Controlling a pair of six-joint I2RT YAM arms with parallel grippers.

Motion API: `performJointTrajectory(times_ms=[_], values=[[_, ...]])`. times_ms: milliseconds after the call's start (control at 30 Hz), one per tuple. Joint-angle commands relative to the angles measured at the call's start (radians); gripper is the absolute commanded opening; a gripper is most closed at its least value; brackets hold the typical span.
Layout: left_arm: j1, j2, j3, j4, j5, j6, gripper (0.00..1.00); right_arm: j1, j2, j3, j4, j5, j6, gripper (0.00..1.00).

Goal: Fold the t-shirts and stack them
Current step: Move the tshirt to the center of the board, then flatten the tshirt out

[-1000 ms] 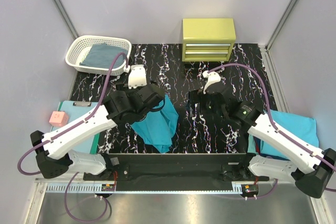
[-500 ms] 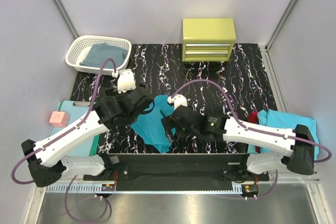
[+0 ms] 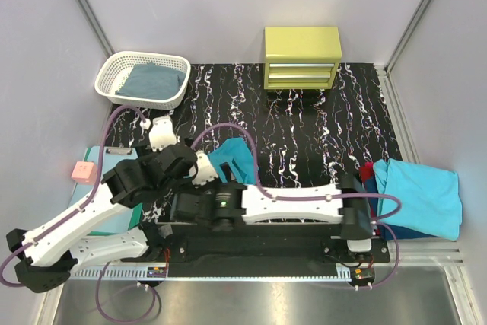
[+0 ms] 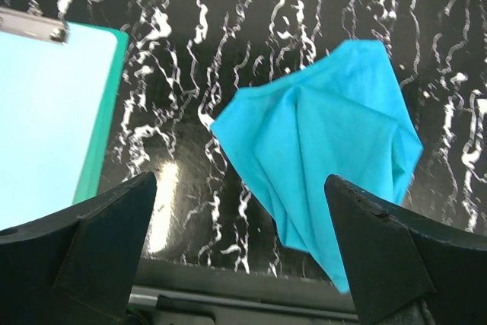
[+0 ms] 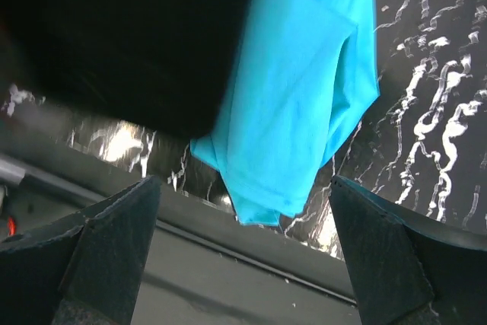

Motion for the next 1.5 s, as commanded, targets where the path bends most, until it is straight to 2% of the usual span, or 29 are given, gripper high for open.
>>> performJointTrajectory(times_ms=[0,33,100,133,167,233,333,400,667,933,1100,1467], values=[[0.000,-0.030,-0.011,-0.038,0.050,-0.036,0.99,0.009,0.154,0.250,-0.388,0.198,0.198,1.00],[0.000,-0.041,-0.012,-0.056,0.050,-0.038,0.99,0.010,0.148,0.227,-0.393,0.193,0.235,1.00],[0.000,-0.054,-0.022,-0.063,0.058,-0.036,0.99,0.009,0.041,0.109,-0.146,0.093,0.118,1.00],[0.000,-0.073,-0.026,-0.066,0.059,-0.036,0.99,0.009,-0.014,-0.040,-0.040,0.055,0.079,1.00],[0.000,-0.084,-0.031,-0.066,0.061,-0.036,0.99,0.004,-0.109,-0.111,0.137,0.025,0.041,1.00],[0.000,-0.111,-0.043,-0.069,0.061,-0.038,0.99,-0.031,-0.165,-0.236,0.223,-0.060,0.048,1.00],[0.000,-0.142,-0.063,-0.079,0.053,-0.049,0.99,-0.098,-0.162,-0.268,0.176,-0.134,0.117,0.82],[0.000,-0.154,-0.071,-0.086,0.049,-0.053,0.99,-0.105,-0.156,-0.282,0.171,-0.152,0.129,0.67],[0.001,-0.173,-0.069,-0.130,0.024,-0.119,0.99,-0.144,-0.065,-0.253,0.251,-0.275,0.082,0.67],[0.001,-0.087,-0.002,-0.297,-0.065,-0.248,0.99,-0.144,-0.024,-0.256,0.303,-0.371,0.045,0.65],[0.001,-0.114,-0.011,-0.290,-0.063,-0.259,0.99,-0.143,-0.007,-0.284,0.325,-0.391,0.065,0.58],[0.001,-0.114,-0.032,-0.287,-0.048,-0.263,0.99,-0.210,-0.001,-0.374,0.337,-0.439,0.172,0.55]])
